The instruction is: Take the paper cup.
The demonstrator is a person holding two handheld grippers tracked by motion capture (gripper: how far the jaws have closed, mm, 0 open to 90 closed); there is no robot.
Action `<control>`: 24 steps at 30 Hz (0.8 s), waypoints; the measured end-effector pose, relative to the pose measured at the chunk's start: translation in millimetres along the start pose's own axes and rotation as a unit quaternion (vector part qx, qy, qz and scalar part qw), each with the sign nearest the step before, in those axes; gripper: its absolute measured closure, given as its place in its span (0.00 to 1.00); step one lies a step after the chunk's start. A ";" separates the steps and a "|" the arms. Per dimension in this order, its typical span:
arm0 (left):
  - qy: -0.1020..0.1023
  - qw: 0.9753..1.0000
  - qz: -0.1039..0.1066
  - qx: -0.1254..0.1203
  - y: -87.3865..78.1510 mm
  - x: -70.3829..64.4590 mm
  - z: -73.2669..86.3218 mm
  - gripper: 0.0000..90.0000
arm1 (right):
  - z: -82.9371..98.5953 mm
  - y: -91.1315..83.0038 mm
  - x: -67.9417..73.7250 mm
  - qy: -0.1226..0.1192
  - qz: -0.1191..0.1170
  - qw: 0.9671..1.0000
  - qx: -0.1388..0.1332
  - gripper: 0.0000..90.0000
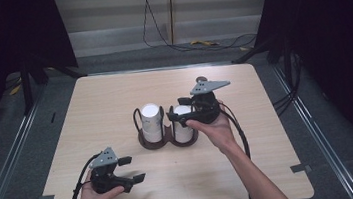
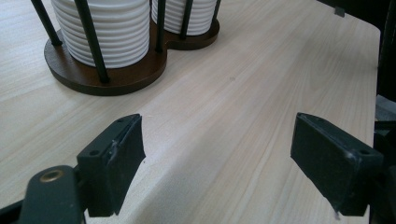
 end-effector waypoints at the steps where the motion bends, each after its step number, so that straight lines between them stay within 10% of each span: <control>1: -0.002 1.000 0.001 -0.002 -0.1 -0.1 -0.1 0.19 | -1.4 1.7 -0.1 -0.001 0.000 1.000 0.002 0.33; 24: 0.005 1.000 -0.004 0.006 -0.9 0.9 0.5 0.20 | -24.2 38.0 -5.6 -0.022 -0.029 0.998 0.054 0.39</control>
Point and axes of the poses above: each handheld gripper's, and its own axes: y roughly forward along the jaws, z roughly out of its underside, x roughly to its left, the point moved 2 cm from there along y, roughly forward along the jaws, and after that the axes turned 7 degrees about -z, right-handed, at the moved point
